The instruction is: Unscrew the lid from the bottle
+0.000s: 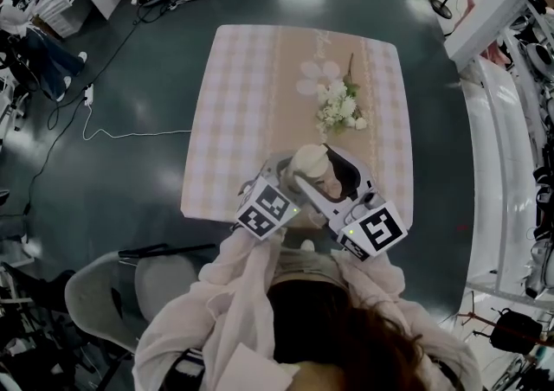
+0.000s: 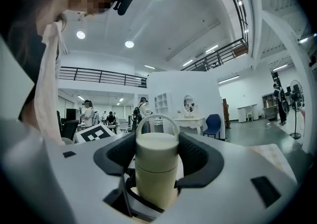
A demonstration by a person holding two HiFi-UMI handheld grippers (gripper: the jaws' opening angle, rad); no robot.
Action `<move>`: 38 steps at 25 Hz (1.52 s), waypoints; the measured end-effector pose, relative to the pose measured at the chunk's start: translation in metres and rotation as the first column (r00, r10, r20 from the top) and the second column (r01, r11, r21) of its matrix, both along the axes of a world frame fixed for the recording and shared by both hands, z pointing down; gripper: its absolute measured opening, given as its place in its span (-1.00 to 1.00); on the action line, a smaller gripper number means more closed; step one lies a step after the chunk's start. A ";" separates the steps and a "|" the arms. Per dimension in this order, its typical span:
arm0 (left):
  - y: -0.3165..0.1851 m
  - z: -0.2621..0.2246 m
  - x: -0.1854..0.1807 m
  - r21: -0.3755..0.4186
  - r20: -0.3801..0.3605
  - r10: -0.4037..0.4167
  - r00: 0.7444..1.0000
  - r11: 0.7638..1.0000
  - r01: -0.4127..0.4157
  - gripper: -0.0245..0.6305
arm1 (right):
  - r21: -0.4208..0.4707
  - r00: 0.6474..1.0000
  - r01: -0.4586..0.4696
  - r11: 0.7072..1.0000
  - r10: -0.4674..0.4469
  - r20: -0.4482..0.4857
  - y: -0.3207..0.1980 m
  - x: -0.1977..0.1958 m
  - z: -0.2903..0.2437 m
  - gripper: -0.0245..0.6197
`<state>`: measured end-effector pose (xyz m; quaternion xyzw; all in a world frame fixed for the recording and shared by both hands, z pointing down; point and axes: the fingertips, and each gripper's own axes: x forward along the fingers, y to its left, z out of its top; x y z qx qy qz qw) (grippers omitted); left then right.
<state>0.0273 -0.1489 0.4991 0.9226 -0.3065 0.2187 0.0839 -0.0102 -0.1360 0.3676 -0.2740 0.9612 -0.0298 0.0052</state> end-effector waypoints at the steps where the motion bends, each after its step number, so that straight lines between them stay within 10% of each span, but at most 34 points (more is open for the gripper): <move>1: 0.001 -0.001 0.001 -0.001 -0.002 0.012 1.000 1.000 -0.012 0.04 | -0.002 1.000 0.008 1.000 -0.008 0.007 0.001 0.001 0.000 -0.04; 6: 0.015 -0.001 0.002 -0.016 0.022 0.143 0.990 0.990 -0.142 0.04 | 0.013 0.994 0.108 0.994 -0.109 0.033 0.011 0.004 -0.005 -0.04; 13: 0.045 -0.021 0.011 -0.006 0.002 0.416 0.909 0.909 -0.416 0.04 | 0.081 0.957 0.282 0.956 -0.286 0.050 0.036 0.005 -0.020 -0.04; 21: 0.005 -0.004 -0.009 -0.006 0.083 0.140 0.987 0.990 -0.140 0.04 | 0.037 0.993 0.095 0.995 -0.098 0.072 0.010 0.012 -0.015 0.07; 27: -0.009 -0.002 -0.019 -0.017 0.052 -0.066 0.996 0.998 0.067 0.04 | -0.044 0.998 -0.027 0.999 0.029 0.047 -0.005 0.007 -0.002 0.09; 38: 0.004 0.003 -0.015 -0.031 0.042 -0.036 0.998 0.999 0.037 0.04 | -0.063 1.000 0.012 0.998 -0.012 -0.010 0.001 -0.007 0.006 -0.07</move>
